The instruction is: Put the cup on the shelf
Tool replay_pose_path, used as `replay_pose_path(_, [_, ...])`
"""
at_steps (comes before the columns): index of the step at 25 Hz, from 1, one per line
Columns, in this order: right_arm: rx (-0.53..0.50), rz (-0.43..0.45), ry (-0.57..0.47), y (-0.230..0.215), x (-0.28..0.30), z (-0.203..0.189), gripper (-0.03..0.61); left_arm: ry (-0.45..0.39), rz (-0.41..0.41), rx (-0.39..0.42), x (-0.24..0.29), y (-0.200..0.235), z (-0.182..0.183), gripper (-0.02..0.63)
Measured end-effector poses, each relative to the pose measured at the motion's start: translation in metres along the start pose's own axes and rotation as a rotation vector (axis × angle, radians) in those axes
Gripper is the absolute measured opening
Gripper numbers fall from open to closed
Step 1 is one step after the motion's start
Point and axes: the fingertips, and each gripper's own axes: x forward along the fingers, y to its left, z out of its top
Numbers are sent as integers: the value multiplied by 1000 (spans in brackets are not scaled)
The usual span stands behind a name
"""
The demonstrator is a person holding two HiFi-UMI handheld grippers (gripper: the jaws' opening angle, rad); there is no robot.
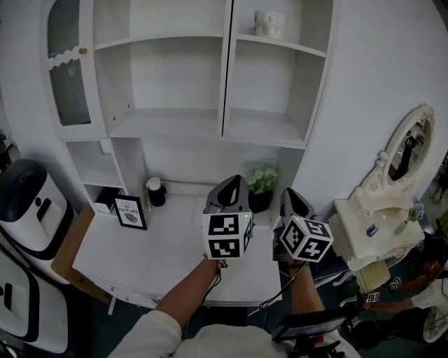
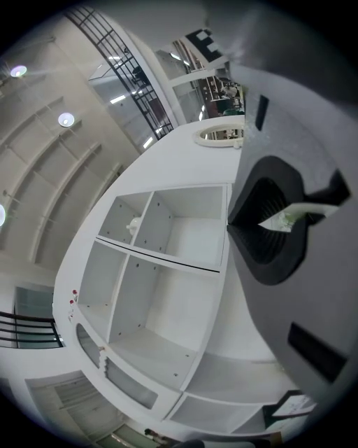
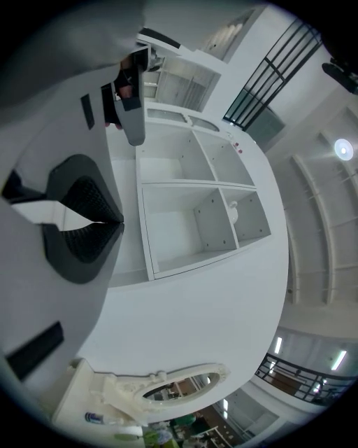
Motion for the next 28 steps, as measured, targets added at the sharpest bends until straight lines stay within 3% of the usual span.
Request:
replay_pose_path(7, [-92,50,13,-7,-1,-6,23,-3,26,-21,2,-11,-16,8])
replay_pose_path(13, [-148,52,81,-27,-9,-11,23,-3,42,21,-6,-21,-18,8])
replay_pose_path(20, [-94,47,58,-42,-17,-10,23,22,136,29,-34,14,-20,8])
replay_pose_path(28, [-68,70,28,-20,-5,-22,21,79,173,0,-36,16,-57,8])
